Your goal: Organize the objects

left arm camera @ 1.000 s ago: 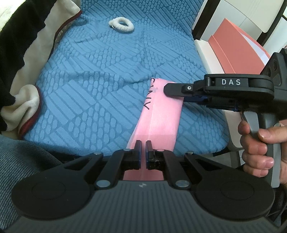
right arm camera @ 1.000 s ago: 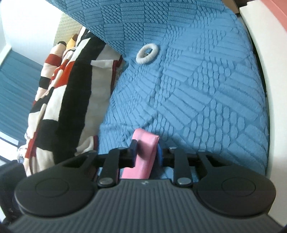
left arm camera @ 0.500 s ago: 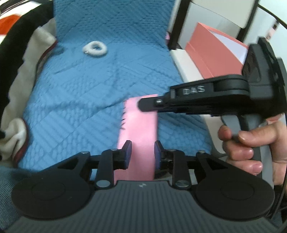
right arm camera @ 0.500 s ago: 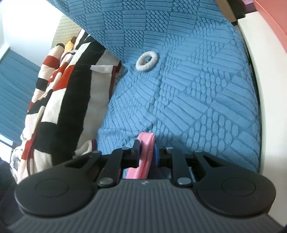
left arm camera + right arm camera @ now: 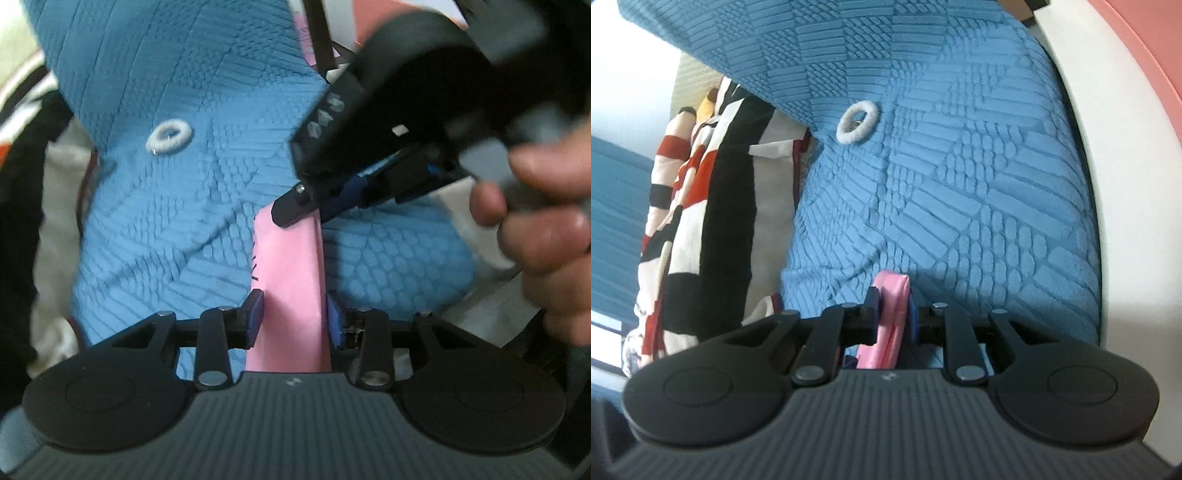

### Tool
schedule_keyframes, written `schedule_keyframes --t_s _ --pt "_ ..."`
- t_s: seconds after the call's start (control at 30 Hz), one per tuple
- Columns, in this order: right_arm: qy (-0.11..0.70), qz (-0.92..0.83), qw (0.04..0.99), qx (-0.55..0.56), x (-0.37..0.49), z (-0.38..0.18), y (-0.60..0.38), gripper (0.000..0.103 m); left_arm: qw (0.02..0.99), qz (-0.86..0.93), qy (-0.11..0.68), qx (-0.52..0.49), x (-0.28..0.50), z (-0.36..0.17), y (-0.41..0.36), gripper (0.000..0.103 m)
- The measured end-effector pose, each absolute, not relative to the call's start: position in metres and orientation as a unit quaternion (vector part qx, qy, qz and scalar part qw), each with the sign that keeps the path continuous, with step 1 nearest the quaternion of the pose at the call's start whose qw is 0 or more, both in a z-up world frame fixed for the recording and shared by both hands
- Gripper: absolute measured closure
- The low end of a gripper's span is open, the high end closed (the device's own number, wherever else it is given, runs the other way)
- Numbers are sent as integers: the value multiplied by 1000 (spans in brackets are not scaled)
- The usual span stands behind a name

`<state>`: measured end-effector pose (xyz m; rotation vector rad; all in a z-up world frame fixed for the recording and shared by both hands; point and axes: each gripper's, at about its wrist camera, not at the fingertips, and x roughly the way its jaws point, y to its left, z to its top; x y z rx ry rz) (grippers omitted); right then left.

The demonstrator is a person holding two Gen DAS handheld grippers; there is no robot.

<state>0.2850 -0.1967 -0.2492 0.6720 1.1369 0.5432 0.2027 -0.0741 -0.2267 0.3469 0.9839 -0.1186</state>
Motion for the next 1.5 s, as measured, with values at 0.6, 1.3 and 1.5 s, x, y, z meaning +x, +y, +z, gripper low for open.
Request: schedule_keyframes --t_s 0.6,1.3,1.5 --pt "478 282 736 388 286 -246 -202 34 879 -68 469 -63 212 -193 -10 92" --pt "465 298 719 422 282 -237 -184 52 893 -85 429 -109 212 -169 -1 76" --pt "469 289 731 403 290 -228 -172 50 903 -74 414 -85 227 -165 4 85"
